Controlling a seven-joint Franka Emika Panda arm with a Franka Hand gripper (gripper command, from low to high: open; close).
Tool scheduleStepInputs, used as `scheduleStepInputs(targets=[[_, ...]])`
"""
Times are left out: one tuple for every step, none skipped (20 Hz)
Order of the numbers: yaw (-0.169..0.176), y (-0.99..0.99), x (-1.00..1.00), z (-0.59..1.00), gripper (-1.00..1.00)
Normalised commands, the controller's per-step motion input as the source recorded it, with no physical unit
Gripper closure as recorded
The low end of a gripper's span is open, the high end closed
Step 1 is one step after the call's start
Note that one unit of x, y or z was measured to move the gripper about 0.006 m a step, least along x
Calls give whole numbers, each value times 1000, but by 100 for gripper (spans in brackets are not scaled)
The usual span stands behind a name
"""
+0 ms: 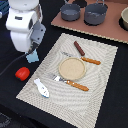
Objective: Interact with the objects in diverse but meaningful ways.
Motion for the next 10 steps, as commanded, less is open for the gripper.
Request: scheduleStepInputs(targets=[[92,0,-106,-74,-100],[81,-9,-143,-117,-100],[72,-6,-203,-174,-100],[69,0,-243,-214,-100],[70,0,-309,-249,-100],[78,80,-340,-209,-100],[77,174,-403,-171,-100],[71,191,-474,-194,-100],[73,174,-500,-206,-100],[76,177,-514,-226,-100]])
